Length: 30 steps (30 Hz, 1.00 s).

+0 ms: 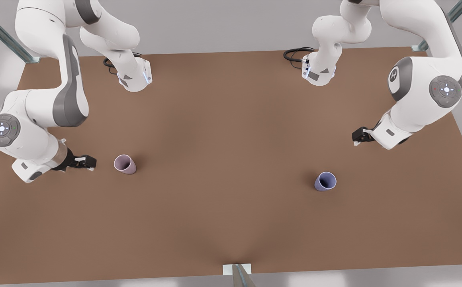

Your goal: Stack the cups, with the pink cup at the bottom and the purple cup at the top

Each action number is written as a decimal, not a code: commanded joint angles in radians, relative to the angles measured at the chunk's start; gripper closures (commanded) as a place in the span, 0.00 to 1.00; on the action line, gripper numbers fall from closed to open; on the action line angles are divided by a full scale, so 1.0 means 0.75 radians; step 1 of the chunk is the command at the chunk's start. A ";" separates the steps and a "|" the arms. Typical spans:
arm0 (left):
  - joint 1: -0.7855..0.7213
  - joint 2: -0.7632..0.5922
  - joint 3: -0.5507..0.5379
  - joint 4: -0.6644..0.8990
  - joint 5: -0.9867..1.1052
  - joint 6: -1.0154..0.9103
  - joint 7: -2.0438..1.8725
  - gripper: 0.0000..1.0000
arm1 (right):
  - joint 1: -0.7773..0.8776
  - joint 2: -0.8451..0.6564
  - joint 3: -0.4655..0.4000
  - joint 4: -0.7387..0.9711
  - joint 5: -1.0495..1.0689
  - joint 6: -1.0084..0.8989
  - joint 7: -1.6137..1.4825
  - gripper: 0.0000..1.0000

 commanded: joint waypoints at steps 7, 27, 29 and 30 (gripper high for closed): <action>0.007 0.020 0.002 0.019 0.023 -0.043 0.001 0.00 | -0.005 0.057 0.001 0.021 0.014 0.025 -0.002 0.00; 0.007 0.022 0.002 0.052 0.011 -0.094 0.015 0.00 | -0.044 -0.010 0.011 -0.632 0.159 0.399 -0.020 0.00; 0.007 0.026 0.002 0.052 0.011 -0.094 0.017 0.00 | -0.073 0.024 0.011 -0.640 0.178 0.421 -0.029 0.00; 0.007 0.029 0.002 0.052 0.011 -0.092 0.017 0.00 | -0.095 0.041 0.011 -0.648 0.186 0.454 -0.100 0.00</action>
